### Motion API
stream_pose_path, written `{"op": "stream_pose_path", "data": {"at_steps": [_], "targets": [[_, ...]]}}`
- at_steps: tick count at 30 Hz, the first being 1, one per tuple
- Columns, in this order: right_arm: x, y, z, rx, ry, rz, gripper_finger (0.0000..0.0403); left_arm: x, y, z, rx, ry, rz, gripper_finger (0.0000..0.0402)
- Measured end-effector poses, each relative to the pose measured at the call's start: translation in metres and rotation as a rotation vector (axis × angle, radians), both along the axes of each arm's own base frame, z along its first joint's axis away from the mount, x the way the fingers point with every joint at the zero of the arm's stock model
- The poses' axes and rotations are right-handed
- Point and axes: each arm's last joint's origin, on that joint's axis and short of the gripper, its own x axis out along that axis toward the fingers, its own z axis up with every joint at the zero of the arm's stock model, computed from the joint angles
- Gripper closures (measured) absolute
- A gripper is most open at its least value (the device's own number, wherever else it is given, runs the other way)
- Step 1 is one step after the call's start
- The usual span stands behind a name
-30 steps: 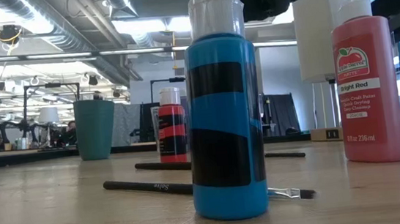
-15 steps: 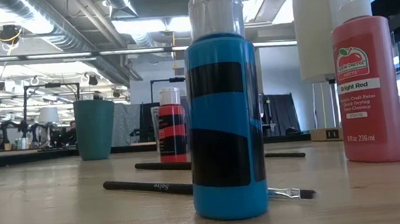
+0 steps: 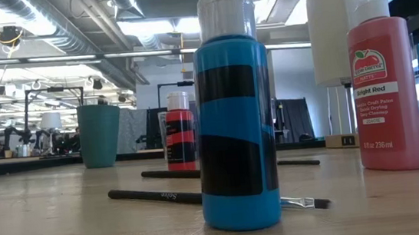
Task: Pick & Place Paint Supplies
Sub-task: Put the pink paint bottle into the transparent bin
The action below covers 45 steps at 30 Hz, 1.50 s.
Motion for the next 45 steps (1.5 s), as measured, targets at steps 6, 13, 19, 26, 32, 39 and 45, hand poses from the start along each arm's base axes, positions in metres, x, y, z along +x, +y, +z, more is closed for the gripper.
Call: {"op": "stream_pose_path", "data": {"at_steps": [6, 13, 19, 26, 32, 39, 45], "targets": [[0.003, -0.006, 0.000, -0.050, -0.007, -0.319, 0.0217, 0.014, 0.031, 0.008, -0.025, -0.002, -0.074, 0.0197], [0.003, -0.011, 0.002, -0.027, -0.018, -0.508, 0.0148, 0.022, 0.067, 0.019, -0.011, -0.040, -0.098, 0.0198], [0.004, -0.016, 0.003, -0.032, -0.026, -0.599, 0.0080, 0.026, 0.100, 0.029, 0.023, -0.071, -0.116, 0.0198], [0.005, -0.024, 0.005, 0.026, -0.039, -0.558, 0.0066, 0.038, 0.135, 0.062, 0.171, -0.170, -0.194, 0.0198], [0.005, -0.026, 0.006, 0.034, -0.050, -0.567, 0.0066, 0.056, 0.157, 0.081, 0.271, -0.248, -0.287, 0.0198], [0.007, -0.026, 0.014, 0.041, -0.135, -0.564, 0.0066, 0.085, 0.172, 0.079, 0.300, -0.245, -0.442, 0.0199], [0.011, -0.026, 0.012, 0.047, -0.160, -0.565, 0.0066, 0.109, 0.181, 0.077, 0.328, -0.211, -0.505, 0.0199]]}}
